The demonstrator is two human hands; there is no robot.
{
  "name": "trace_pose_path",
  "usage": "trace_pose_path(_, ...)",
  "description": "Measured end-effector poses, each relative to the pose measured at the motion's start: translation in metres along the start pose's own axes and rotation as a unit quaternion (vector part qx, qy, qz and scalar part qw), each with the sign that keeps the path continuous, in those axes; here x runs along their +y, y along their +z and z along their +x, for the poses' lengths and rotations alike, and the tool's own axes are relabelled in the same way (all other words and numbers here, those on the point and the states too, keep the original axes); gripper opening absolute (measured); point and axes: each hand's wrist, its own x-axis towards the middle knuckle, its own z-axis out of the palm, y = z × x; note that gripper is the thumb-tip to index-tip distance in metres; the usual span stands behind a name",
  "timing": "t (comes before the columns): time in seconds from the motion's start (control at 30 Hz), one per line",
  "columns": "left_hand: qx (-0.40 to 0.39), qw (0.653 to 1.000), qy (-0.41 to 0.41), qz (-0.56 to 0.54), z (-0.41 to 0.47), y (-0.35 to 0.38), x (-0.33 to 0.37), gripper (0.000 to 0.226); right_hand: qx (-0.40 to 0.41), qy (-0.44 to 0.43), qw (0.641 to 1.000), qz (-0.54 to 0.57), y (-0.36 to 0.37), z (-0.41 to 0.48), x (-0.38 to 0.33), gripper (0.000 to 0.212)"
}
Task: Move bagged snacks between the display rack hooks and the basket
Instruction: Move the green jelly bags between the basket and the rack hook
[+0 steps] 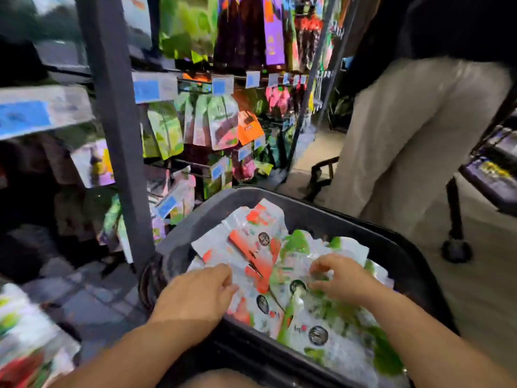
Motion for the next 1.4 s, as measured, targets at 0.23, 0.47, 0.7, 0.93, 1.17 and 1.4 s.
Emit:
trace_pose_path(0.23, -0.011, 0.999, 0.006, 0.048, 0.0, 0.006, 0.003, 0.034, -0.114, 0.051, 0.99, -0.072, -0.006, 0.003, 0.007, 0.041)
trace_pose_path(0.47, -0.013, 1.0, -0.002, 0.02, -0.005, 0.009, 0.004, 0.032, -0.162, 0.037, 0.973, -0.159, 0.002, -0.002, -0.003, 0.026)
trace_pose_path(0.7, -0.006, 1.0, 0.001, 0.007, -0.006, 0.012, 0.004, 0.031, 0.102, 0.097, 0.989, -0.041, 0.005, 0.01, 0.004, 0.016)
trace_pose_path(0.93, -0.008, 1.0, 0.008, 0.014, -0.006, 0.01, 0.005, 0.03, 0.126, 0.111, 0.984, 0.052, 0.022, 0.025, -0.009, 0.031)
trace_pose_path(1.17, -0.015, 1.0, 0.004, 0.015, -0.006, 0.008, 0.004, 0.031, 0.026, 0.087, 0.996, 0.011, 0.041, 0.008, -0.048, 0.096)
trace_pose_path(1.4, -0.01, 1.0, 0.01, 0.02, -0.006, 0.009, 0.001, 0.033, 0.065, 0.099, 0.993, -0.004, 0.064, 0.01, -0.058, 0.091)
